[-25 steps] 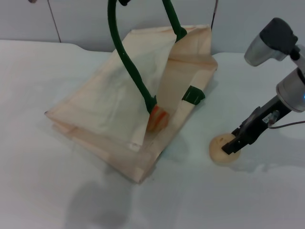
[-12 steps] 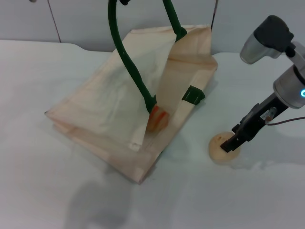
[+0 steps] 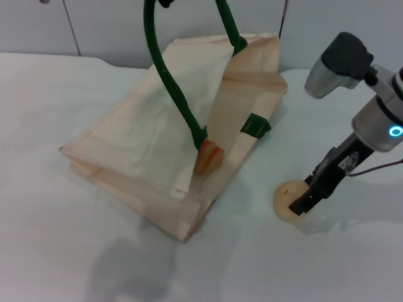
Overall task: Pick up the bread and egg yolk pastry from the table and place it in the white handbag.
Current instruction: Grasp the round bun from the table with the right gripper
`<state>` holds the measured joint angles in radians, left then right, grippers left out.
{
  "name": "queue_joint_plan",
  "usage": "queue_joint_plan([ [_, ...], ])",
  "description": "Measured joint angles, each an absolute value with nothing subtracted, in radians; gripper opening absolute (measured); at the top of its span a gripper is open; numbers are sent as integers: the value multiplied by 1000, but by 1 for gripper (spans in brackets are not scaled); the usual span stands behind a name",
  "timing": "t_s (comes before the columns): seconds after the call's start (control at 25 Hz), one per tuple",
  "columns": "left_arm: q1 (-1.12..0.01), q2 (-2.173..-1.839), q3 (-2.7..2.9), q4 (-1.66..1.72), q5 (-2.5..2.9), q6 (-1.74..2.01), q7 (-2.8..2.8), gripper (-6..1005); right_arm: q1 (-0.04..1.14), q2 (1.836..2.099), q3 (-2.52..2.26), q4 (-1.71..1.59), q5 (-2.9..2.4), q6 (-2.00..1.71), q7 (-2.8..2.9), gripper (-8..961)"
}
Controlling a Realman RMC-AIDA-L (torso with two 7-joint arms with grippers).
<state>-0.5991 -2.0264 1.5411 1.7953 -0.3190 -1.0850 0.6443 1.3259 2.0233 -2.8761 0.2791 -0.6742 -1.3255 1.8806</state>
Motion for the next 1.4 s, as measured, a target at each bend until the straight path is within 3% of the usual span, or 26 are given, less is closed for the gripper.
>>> queue_joint_plan([
  [0.88, -609, -2026, 1539, 1795, -319, -1084, 641, 127, 1330, 2024, -2874, 239, -672, -1270, 1903, 753],
  [1.08, -607, -2028, 1537, 1795, -319, -1084, 641, 127, 1330, 2023, -2872, 241, -671, -1270, 1906, 637],
  [1.4, -603, -2028, 1537, 1795, -319, -1079, 643, 127, 1337, 2023, -2870, 254, -664, -1272, 1906, 541],
])
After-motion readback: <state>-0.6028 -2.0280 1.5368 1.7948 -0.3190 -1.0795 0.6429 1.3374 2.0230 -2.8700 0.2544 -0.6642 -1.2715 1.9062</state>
